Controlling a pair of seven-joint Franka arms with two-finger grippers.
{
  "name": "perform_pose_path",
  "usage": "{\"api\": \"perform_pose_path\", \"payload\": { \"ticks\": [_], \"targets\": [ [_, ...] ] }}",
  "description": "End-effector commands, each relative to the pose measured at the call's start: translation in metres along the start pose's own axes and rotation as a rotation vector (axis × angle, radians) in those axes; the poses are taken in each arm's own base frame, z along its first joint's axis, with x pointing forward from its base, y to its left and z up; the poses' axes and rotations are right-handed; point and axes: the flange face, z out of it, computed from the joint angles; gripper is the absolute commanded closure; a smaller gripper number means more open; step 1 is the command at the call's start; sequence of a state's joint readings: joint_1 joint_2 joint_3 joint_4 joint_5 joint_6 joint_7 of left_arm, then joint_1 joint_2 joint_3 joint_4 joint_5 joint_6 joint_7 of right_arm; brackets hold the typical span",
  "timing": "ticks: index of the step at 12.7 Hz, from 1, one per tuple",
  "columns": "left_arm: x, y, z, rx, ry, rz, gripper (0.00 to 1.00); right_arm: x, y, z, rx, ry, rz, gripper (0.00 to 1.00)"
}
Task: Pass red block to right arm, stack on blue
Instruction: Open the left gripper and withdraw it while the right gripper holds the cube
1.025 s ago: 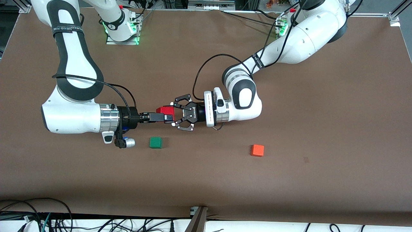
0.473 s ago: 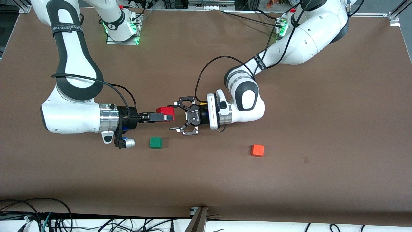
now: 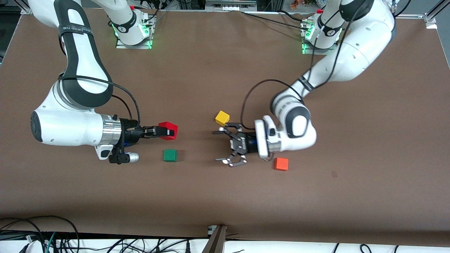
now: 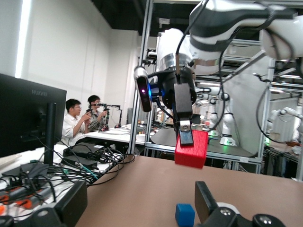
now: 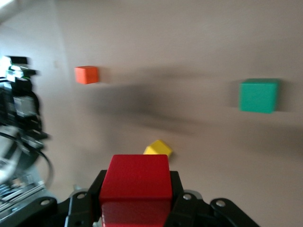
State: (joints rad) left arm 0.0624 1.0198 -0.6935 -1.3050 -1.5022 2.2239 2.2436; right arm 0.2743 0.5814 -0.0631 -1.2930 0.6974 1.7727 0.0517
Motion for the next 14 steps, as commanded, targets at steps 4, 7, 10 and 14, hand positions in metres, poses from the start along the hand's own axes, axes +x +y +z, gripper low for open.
{"api": "perform_pose_path", "payload": {
  "ticks": [4,7,10,14],
  "targets": [
    [-0.008,-0.053,-0.154,-0.095,-0.035,0.072,0.0,0.001,0.03,-0.014,-0.349,0.011,-0.082,1.0],
    [0.004,-0.073,-0.25,-0.149,-0.189,0.066,0.0,-0.001,0.054,-0.003,-0.5,-0.03,-0.121,1.0],
    [0.035,-0.087,-0.322,-0.23,-0.393,0.102,0.0,-0.002,0.088,0.01,-0.63,-0.089,-0.168,1.0],
    [0.064,-0.086,-0.389,-0.308,-0.633,0.0,0.0,-0.003,0.128,0.017,-0.701,-0.143,-0.18,1.0]
  ]
}}
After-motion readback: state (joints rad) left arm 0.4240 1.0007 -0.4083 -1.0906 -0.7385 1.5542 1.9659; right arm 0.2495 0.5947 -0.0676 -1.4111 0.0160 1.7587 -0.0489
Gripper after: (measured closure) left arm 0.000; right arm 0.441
